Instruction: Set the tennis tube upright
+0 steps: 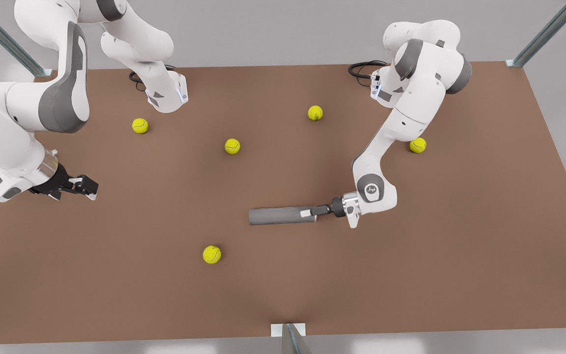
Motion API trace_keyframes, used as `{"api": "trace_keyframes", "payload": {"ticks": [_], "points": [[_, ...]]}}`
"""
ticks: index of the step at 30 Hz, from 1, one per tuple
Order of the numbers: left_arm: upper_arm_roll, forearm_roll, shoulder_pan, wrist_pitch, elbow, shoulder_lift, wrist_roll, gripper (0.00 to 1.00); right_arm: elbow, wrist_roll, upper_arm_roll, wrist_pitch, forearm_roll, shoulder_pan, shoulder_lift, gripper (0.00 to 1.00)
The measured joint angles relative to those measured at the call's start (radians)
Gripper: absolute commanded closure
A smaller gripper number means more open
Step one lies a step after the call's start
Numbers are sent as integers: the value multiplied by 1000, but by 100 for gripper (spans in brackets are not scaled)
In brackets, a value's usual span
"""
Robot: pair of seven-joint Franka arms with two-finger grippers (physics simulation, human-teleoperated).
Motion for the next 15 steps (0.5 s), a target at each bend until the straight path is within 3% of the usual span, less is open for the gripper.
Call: {"api": "trace_keyframes", "payload": {"ticks": [2, 4, 6, 9, 15], "points": [[0, -11, 3, -8, 3, -2, -3, 28, 1, 0, 0, 0, 0, 0, 0, 0], [0, -23, 3, -8, 18, -2, -6, 34, 1, 0, 1, 0, 1, 0, 0, 0], [-1, -34, 3, -8, 22, -2, -6, 48, 0, 0, 0, 0, 0, -1, 0, 0], [0, -42, 3, -8, 22, -2, -2, 77, 0, 0, 1, 0, 1, 0, 0, 0], [-3, -55, 3, -10, 22, -8, -5, 79, 0, 0, 2, 0, 2, 1, 5, 0]]}}
